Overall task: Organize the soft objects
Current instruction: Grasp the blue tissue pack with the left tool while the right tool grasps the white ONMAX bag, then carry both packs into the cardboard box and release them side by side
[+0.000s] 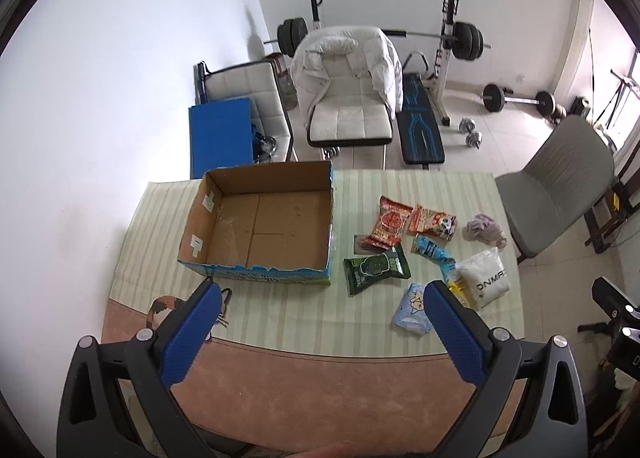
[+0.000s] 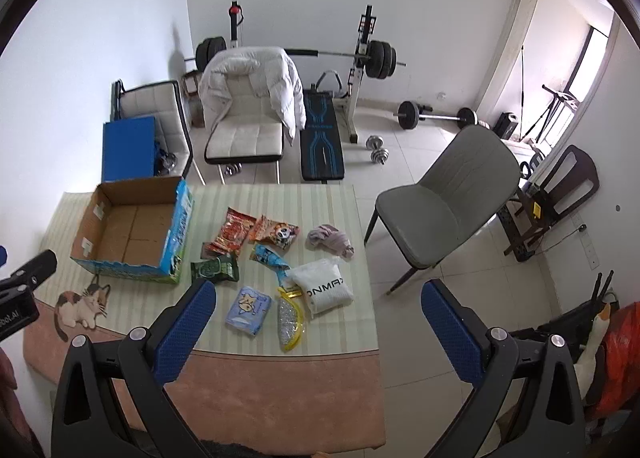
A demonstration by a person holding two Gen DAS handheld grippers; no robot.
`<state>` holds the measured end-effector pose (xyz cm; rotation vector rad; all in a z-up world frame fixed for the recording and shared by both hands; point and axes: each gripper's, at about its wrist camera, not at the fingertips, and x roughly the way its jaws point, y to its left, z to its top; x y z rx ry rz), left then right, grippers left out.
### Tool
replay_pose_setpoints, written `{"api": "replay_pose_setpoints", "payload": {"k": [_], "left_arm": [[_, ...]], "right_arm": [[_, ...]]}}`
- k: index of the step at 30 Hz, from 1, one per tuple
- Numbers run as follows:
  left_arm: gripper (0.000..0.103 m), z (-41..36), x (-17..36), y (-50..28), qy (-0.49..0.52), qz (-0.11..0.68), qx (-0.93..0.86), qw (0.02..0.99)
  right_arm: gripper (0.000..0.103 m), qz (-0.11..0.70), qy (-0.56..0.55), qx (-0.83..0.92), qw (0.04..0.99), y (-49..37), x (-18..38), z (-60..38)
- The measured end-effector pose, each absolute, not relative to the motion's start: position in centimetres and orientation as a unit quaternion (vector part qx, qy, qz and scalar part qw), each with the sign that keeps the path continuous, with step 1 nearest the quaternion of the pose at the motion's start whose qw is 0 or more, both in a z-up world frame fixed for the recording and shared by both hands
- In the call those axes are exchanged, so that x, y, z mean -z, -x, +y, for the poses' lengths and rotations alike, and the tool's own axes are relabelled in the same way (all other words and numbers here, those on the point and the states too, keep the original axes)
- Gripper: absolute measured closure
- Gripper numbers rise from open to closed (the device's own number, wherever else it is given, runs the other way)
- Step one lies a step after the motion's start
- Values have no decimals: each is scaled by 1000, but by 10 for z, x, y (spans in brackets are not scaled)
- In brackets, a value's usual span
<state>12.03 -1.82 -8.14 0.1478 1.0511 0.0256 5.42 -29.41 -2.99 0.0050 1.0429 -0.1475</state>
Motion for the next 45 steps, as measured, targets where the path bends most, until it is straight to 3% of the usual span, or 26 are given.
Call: {"api": "replay_pose_setpoints", "payload": {"k": [6,11,18,24,27,33,36,40,45], "left_arm": [[0,-48,187,-181,-120,581,-3,805],[7,-69,269,-218,-145,633,9,760],[11,-105,372,-242,-134,711,62,687],[11,-142,432,-232,-132,760,112,626],[11,-152,453,-230,-130,772,113,612],[12,-152,481,-237,-121,781,94,605],[23,-152,489,-240,-116,779,89,610],[54,-158,486,-243,-121,772,92,617],[64,-148,468,-246,-105,770,84,624]], "right_arm": [[0,619,-65,53,781,-133,164,-332],[0,674,-148,77,720,-177,284,-378],[0,745,-2,28,667,-224,392,-369],[0,774,36,-19,632,-238,448,-365],[12,784,-7,-25,620,-240,464,-373],[13,789,-49,-18,612,-238,468,-390],[11,793,-49,-14,607,-249,476,-396],[11,790,-55,2,611,-261,490,-404],[20,782,-62,10,620,-258,484,-409]]}}
